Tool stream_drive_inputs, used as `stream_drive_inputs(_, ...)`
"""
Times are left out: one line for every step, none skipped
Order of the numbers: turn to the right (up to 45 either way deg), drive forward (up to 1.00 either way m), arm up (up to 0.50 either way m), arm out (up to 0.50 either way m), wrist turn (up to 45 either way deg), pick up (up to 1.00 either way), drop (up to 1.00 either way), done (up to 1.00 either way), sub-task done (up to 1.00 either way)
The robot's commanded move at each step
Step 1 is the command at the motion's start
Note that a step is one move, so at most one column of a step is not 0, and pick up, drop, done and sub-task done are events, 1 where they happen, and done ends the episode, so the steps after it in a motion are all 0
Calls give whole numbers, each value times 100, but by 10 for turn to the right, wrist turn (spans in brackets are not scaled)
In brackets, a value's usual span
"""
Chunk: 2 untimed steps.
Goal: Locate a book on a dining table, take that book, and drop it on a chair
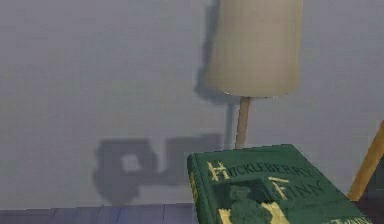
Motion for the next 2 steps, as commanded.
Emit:
stream_drive_inputs(450, 0, 0, 0, 0, 0, 0, 0, 0)
stream_drive_inputs(90, 0, 0, 0, 0, 0, 0, 0, 0)
